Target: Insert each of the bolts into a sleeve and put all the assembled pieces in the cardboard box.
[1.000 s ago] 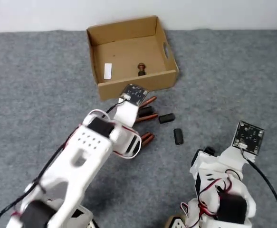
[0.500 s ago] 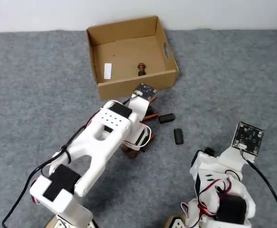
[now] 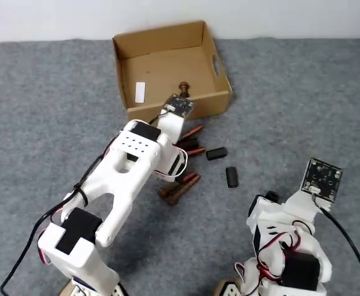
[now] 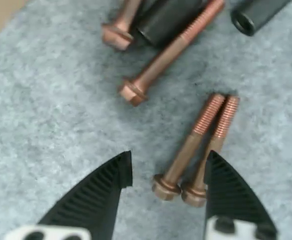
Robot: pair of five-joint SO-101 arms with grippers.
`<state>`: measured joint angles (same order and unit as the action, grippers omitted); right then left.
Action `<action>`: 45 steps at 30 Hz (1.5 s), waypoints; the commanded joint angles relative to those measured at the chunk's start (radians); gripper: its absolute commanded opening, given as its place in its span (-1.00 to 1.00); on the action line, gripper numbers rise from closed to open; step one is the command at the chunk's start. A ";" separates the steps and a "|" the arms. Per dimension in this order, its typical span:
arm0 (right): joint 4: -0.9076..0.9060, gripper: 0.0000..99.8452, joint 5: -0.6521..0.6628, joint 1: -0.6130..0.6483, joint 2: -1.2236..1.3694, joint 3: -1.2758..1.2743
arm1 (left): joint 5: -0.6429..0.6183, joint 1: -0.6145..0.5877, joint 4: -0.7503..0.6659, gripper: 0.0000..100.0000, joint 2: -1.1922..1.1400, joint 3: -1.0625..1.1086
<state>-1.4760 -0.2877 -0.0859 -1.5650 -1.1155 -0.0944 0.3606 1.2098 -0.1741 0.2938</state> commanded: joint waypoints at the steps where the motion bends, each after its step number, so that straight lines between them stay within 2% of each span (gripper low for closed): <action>1: 0.027 -0.98 0.009 -0.007 0.002 0.009 | 0.023 0.011 0.003 -0.52 0.005 0.005; 11: 0.035 -0.98 0.009 -0.007 0.002 0.005 | 0.020 0.011 -0.025 -0.53 -0.123 0.008; 14: 0.035 -0.98 0.009 -0.007 0.002 0.005 | 0.020 0.014 -0.037 -0.66 -0.184 0.005; 18: 0.036 -0.98 0.009 -0.007 0.002 0.003 | 0.020 0.014 -0.017 -1.00 -0.207 -0.053; 20: 0.036 -0.98 0.009 -0.007 0.002 0.003 | -0.012 0.012 -0.011 -0.98 -0.196 -0.058; 24: 0.036 -0.98 0.009 -0.007 0.002 0.003 | -0.170 0.014 -0.011 -0.99 -0.123 -0.054; 28: 0.036 -0.98 0.009 -0.007 0.002 0.003 | -0.272 0.014 -0.003 -0.99 -0.018 -0.053; 36: 0.038 -0.98 0.009 -0.007 0.002 0.003 | -0.598 -0.041 0.163 -0.99 0.137 -0.058; 39: 0.038 -0.98 0.009 -0.007 0.002 0.003 | -0.741 -0.080 0.204 -0.99 0.140 -0.056; 45: 0.038 -0.98 0.009 -0.008 0.002 0.003 | -1.122 -0.152 0.203 -0.99 0.140 -0.056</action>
<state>-1.4653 -0.2877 -0.0859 -1.5681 -1.1155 -1.0334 0.2394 1.4047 -0.0913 0.2585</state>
